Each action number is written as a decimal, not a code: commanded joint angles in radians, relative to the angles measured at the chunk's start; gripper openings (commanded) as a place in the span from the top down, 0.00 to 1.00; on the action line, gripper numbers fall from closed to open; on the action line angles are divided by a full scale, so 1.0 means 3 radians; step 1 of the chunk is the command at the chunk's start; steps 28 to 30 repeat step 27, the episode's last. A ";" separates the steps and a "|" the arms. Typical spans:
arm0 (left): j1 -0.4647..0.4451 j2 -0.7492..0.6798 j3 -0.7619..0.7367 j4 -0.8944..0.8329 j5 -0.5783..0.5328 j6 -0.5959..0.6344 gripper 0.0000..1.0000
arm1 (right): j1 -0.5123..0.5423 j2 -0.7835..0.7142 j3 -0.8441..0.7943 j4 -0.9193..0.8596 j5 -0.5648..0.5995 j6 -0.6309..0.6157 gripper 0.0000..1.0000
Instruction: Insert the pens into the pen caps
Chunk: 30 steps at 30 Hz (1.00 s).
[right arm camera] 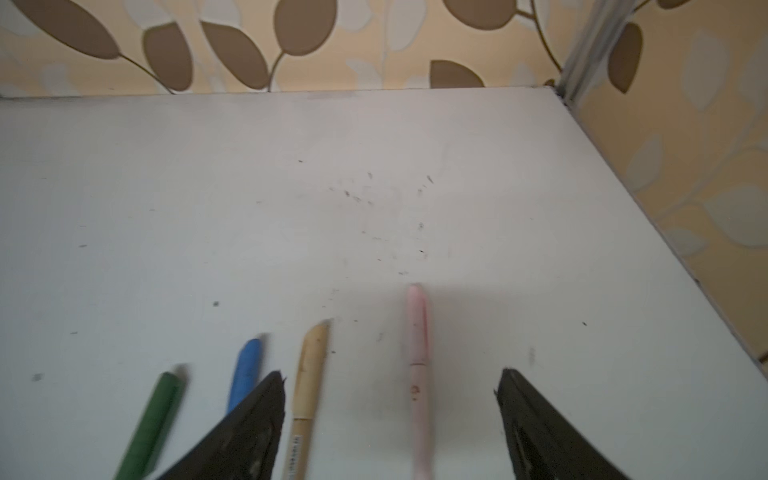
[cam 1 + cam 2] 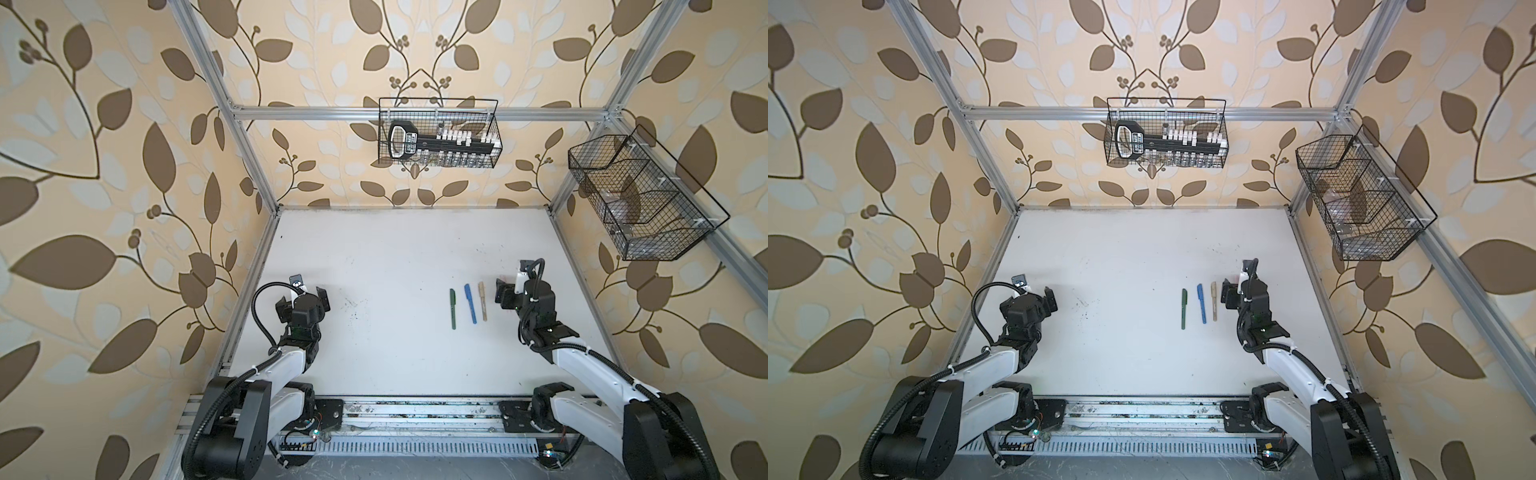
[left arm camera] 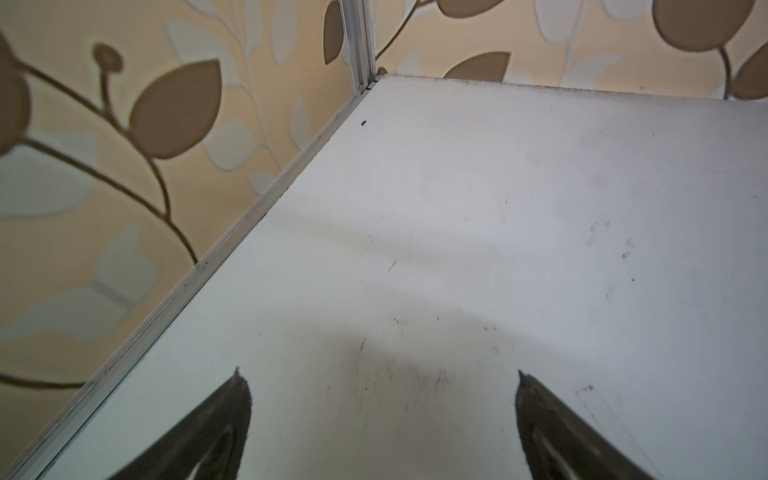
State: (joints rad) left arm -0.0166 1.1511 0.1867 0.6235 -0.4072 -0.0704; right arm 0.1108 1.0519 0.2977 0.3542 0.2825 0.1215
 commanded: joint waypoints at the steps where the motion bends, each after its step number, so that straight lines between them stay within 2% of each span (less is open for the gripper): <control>1: 0.0124 0.0448 0.0276 0.0509 0.0451 -0.0074 0.01 | -0.0313 0.0222 -0.0274 0.1197 -0.0015 -0.0033 0.18; 3: 0.0137 0.0876 0.0367 0.0740 0.0431 -0.0128 0.01 | -0.0406 0.0400 -0.0150 0.1203 -0.0186 -0.0073 0.18; 5: 0.0142 0.1265 0.0373 0.1193 0.0481 -0.0042 0.01 | -0.0465 0.0600 -0.0191 0.1543 -0.0374 -0.0085 0.18; 7: 0.0140 0.1099 0.0564 0.0573 0.0565 -0.0082 0.01 | -0.0422 0.0763 -0.0236 0.1742 -0.0507 -0.0186 0.18; 8: 0.0142 0.1159 0.0636 0.0444 0.0524 -0.0069 0.01 | -0.0326 0.0827 -0.0293 0.1907 -0.0417 -0.0256 0.14; 9: 0.0138 0.1221 0.0619 0.0583 0.0529 -0.0042 0.01 | -0.0271 0.0991 -0.0367 0.2147 -0.0382 -0.0331 0.00; 10: 0.0137 0.1203 0.0589 0.0625 0.0546 -0.0049 0.01 | -0.0251 0.1046 -0.0418 0.2371 -0.0436 -0.0361 0.00; 11: 0.0137 0.1182 0.0600 0.0572 0.0549 -0.0054 0.01 | -0.0252 0.0935 -0.0371 0.2076 -0.0411 -0.0340 0.00; 13: 0.0137 0.1163 0.0653 0.0418 0.0539 -0.0065 0.01 | -0.0238 0.1001 -0.0402 0.2247 -0.0371 -0.0356 0.00; 22: 0.0136 0.1154 0.0641 0.0437 0.0539 -0.0067 0.01 | -0.0323 0.0972 -0.0327 0.2057 -0.0619 -0.0349 0.00; 30: 0.0137 0.1143 0.0630 0.0447 0.0543 -0.0067 0.01 | -0.0300 0.0965 -0.0348 0.2083 -0.0577 -0.0355 0.00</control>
